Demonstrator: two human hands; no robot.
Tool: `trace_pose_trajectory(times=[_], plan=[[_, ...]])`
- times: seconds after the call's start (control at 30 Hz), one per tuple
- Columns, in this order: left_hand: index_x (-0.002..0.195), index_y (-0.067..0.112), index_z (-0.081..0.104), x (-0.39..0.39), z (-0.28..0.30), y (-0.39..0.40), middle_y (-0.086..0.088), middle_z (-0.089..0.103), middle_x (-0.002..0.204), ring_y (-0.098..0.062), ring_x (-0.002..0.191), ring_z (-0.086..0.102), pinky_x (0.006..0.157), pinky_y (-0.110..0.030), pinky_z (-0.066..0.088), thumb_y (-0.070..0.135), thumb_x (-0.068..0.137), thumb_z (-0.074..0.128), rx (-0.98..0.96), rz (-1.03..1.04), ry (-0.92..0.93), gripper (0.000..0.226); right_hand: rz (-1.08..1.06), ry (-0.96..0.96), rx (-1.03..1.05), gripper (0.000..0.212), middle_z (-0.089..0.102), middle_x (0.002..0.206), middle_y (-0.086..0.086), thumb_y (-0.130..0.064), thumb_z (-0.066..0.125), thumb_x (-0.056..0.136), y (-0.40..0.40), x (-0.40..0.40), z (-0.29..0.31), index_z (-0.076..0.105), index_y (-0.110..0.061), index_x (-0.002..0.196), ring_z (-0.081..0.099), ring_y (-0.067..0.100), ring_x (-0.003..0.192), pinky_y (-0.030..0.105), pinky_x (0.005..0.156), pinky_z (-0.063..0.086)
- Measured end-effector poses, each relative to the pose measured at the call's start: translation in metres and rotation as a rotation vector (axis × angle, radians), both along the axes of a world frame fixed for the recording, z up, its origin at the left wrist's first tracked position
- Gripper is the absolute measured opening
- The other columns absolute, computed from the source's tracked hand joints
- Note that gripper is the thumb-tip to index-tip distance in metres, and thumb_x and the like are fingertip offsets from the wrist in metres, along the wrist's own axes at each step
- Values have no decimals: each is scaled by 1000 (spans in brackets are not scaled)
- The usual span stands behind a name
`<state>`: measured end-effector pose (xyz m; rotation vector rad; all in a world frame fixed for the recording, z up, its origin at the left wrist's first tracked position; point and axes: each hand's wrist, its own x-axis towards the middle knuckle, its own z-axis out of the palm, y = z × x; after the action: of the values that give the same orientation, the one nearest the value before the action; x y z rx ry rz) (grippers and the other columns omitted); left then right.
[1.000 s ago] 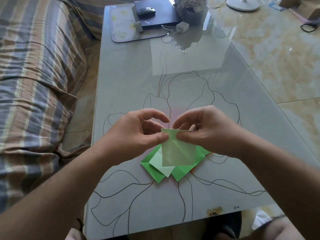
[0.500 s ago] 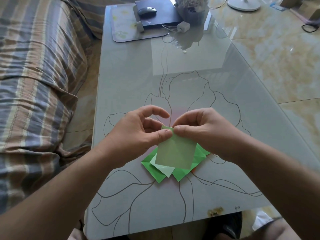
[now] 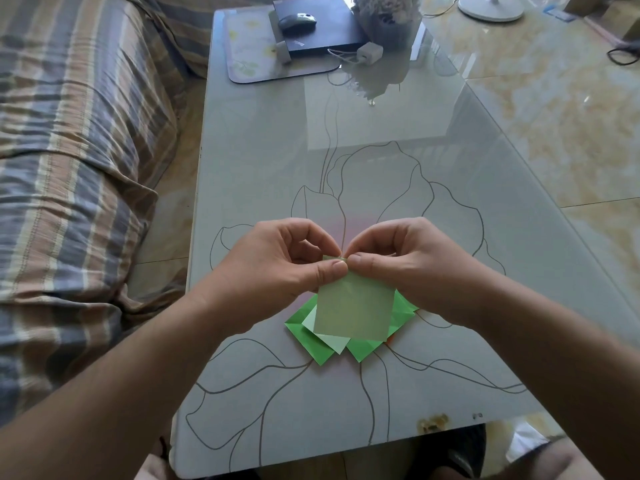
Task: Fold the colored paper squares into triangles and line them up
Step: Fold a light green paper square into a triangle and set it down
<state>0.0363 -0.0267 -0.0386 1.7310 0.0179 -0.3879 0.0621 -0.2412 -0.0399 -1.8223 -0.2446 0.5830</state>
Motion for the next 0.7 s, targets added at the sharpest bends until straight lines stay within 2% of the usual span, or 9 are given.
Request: trace_pose_trajectory(times=[0.1,0.27,0.47,0.7], plan=[[98,3,71,0,0,-1,-19,77,89,-31,84,77,76,-38,63,11,83,81,-14,22,26,19,5,1,2,11,76,85,9,-16,71,97,0,0,0,80,-14,91,64,12,74,29,68,50],[97,2,68,1,2,-2,-20,76,87,-33,83,77,75,-41,64,20,72,85,-61,67,91,36,15,23,-27,13,77,85,7,-23,72,97,0,0,0,80,-15,91,64,11,74,28,67,50],[93,3,67,0,1,-2,-15,75,78,-28,78,77,70,-37,62,18,68,85,-30,62,126,35,39,37,-55,13,77,83,3,-23,73,96,2,0,-1,80,-16,89,65,9,74,29,69,50],[99,4,66,-2,7,-3,-15,77,81,-29,81,78,71,-36,64,17,72,85,13,43,146,35,53,33,-45,14,77,81,1,-22,72,96,2,-2,0,80,-17,86,64,9,73,32,70,50]])
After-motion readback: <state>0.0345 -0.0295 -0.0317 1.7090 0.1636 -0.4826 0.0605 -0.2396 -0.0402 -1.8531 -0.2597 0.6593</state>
